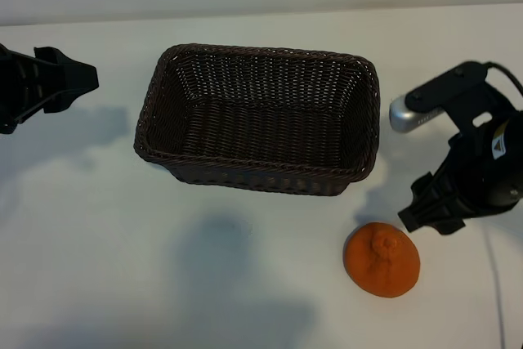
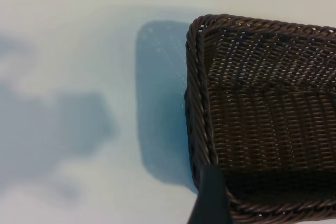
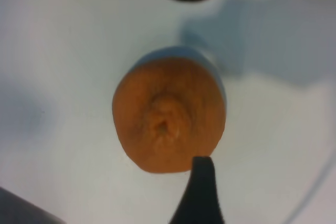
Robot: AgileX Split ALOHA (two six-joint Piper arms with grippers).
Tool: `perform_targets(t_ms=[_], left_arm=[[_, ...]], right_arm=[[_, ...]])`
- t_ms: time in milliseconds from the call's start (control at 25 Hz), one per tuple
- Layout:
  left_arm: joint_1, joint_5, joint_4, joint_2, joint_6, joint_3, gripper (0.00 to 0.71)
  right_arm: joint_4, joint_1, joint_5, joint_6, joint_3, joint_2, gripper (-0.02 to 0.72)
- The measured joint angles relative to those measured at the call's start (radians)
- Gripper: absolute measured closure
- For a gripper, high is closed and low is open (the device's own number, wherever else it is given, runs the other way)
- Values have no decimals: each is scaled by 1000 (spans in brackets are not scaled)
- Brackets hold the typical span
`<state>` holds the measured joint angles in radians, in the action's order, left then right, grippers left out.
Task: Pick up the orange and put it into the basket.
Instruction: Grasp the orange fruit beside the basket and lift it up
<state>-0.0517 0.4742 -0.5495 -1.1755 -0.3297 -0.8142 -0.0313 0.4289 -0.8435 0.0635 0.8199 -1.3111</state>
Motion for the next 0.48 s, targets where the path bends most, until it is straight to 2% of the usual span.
perform_targets(t_ms=[120,200,360,480], left_arm=[[0,0,0,0,1,0,115],[0,0,0,0,5,0,115],[0,0,0,0,11,0,115],[0,0,0,0,12,0,115]], right_arm=[[-30,0,13,-13,-35,-7,110],[-71,0,36,-38,-52,-7,110],[-163,0,79,-112,-65,-17,110],[-209,0,102,-157,-80,-42,110]])
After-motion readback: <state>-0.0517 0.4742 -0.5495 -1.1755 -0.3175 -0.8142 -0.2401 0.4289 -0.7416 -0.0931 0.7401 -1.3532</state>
